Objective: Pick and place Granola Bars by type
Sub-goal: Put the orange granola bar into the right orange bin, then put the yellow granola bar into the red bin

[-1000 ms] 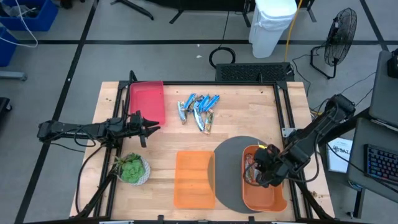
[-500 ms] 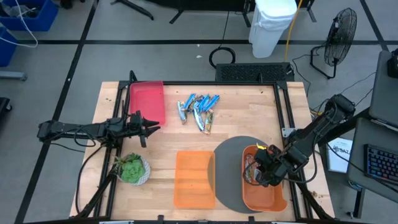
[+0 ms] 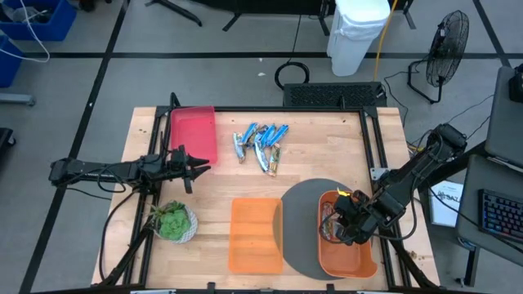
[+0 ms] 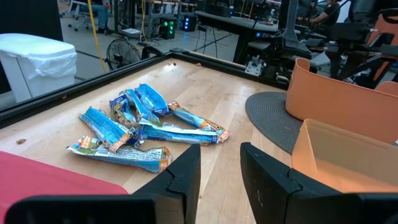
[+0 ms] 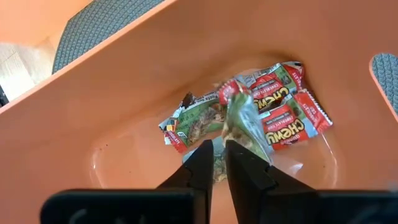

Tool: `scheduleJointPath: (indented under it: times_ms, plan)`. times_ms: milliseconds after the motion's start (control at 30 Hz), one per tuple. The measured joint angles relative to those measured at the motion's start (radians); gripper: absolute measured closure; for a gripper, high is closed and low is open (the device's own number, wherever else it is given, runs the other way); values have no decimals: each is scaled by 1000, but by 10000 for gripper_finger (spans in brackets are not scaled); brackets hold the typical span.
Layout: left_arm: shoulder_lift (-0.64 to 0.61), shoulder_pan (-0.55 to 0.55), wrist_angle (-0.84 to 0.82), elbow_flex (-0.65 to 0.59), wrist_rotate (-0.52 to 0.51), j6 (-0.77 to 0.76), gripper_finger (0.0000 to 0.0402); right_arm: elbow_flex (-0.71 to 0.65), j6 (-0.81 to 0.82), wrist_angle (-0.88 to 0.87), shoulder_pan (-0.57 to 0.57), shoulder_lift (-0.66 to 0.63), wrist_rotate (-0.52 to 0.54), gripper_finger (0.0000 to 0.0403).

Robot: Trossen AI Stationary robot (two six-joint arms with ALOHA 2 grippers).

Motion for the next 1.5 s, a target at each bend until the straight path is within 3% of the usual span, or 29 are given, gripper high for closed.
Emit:
scheduleJointPath:
  times_ms: [300, 633, 700, 800, 900, 967, 1100, 1233, 1400, 1500]
  plan:
    - [0, 0, 0, 0, 0, 0, 284, 0, -25, -2, 0, 0, 48, 345]
    - [0, 0, 0, 0, 0, 0, 284, 0, -266, -12, 2, -82, 310, 347]
    - [0, 0, 0, 0, 0, 0, 284, -1, -331, -16, 3, -113, 410, 350]
    - [0, 0, 0, 0, 0, 0, 284, -39, -415, 3, 2, -162, 656, 352]
    - [0, 0, 0, 0, 0, 0, 284, -150, -447, 62, -8, -225, 888, 352]
    - [0, 0, 0, 0, 0, 0, 284, -246, -437, 123, -34, -278, 960, 353]
    - [0, 0, 0, 0, 0, 0, 284, -420, -479, 327, -96, -394, 968, 353]
    - [0, 0, 0, 0, 0, 0, 284, -545, -741, 652, -159, -503, 905, 354]
    - [0, 0, 0, 0, 0, 0, 284, -696, -1146, 1148, -287, -617, 680, 354]
    - [0, 0, 0, 0, 0, 0, 284, -770, -1288, 1372, -387, -668, 516, 357]
